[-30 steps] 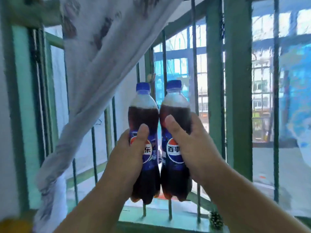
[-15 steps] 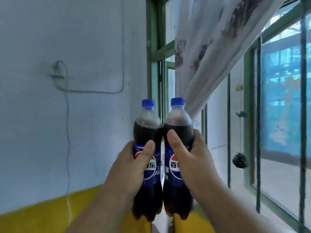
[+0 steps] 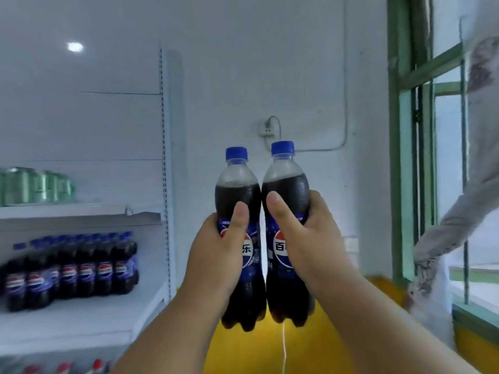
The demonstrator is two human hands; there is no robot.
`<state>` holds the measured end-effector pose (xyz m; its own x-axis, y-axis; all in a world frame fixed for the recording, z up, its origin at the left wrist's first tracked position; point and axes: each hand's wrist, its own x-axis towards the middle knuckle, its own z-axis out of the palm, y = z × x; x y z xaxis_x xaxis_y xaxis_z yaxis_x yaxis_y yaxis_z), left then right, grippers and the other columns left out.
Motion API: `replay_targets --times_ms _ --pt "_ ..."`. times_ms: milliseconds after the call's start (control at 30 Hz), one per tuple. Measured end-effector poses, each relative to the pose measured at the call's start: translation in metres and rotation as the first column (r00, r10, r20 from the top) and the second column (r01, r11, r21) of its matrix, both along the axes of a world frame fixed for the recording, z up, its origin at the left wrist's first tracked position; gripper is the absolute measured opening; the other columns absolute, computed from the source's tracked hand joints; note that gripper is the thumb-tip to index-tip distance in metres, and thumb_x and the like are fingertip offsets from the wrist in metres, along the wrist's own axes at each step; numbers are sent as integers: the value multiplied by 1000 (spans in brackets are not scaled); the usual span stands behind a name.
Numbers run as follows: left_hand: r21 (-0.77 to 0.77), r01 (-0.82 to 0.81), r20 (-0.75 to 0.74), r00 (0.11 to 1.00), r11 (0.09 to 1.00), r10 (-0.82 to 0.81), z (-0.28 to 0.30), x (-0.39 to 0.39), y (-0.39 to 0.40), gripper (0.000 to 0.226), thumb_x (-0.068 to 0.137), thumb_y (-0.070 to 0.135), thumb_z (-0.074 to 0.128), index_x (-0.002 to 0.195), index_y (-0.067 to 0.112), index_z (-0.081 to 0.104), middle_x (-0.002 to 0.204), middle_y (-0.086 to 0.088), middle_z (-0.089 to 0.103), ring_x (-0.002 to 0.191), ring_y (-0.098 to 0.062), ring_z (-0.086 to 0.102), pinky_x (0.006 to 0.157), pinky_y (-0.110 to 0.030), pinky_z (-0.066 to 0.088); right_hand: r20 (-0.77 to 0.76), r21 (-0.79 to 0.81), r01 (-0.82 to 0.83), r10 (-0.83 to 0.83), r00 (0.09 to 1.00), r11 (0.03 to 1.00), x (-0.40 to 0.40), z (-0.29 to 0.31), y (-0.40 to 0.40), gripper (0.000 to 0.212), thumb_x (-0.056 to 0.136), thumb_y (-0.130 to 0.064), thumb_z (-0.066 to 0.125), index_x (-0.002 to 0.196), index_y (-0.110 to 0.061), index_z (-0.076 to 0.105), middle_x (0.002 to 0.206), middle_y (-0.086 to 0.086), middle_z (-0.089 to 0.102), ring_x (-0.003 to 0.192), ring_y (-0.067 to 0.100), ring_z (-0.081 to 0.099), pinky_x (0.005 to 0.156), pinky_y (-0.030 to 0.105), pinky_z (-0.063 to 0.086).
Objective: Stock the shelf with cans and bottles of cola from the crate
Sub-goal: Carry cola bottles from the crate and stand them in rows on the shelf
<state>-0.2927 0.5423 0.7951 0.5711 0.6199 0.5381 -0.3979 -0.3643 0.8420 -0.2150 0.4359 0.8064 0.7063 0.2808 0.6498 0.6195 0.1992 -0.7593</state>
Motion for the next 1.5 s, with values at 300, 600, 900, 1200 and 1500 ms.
replay_targets --times_ms 300,600,900,1200,1500 --pt "23 -298 -87 950 954 298 -19 -139 195 56 63 85 44 92 39 60 89 14 69 86 -3 67 82 -34 54 -132 59 -278 284 950 959 -113 -29 227 43 70 -69 68 96 -36 60 86 -9 74 76 10 74 78 44 62" --pt "-80 -401 -141 911 913 387 -53 -167 334 62 55 84 46 98 42 62 97 16 72 95 -4 69 92 -38 55 -166 -5 -425 418 893 905 -129 -59 380 53 61 -78 68 97 -40 60 87 -13 73 82 10 74 85 46 60" --pt "-226 -391 -244 909 892 337 -104 -110 470 39 74 58 72 106 39 65 97 10 77 90 -10 74 87 -41 59 -255 -17 -478 459 851 878 -66 -122 519 46 63 -74 69 98 -48 57 91 -21 71 89 6 71 87 44 59" --pt "-220 -540 -279 833 813 477 -153 -58 576 63 53 94 54 100 53 62 107 12 73 101 -13 70 93 -46 56 -277 -105 -478 436 856 872 -25 -166 632 46 79 -54 73 116 -35 53 95 -21 65 85 -9 62 72 15 46" --pt "-178 -475 -273 865 862 421 -194 -34 669 24 95 45 54 114 33 62 105 15 69 102 -2 65 94 -32 53 -324 -75 -351 310 894 933 -17 -208 712 51 75 -49 77 119 -34 56 94 -21 69 88 -11 65 73 10 47"
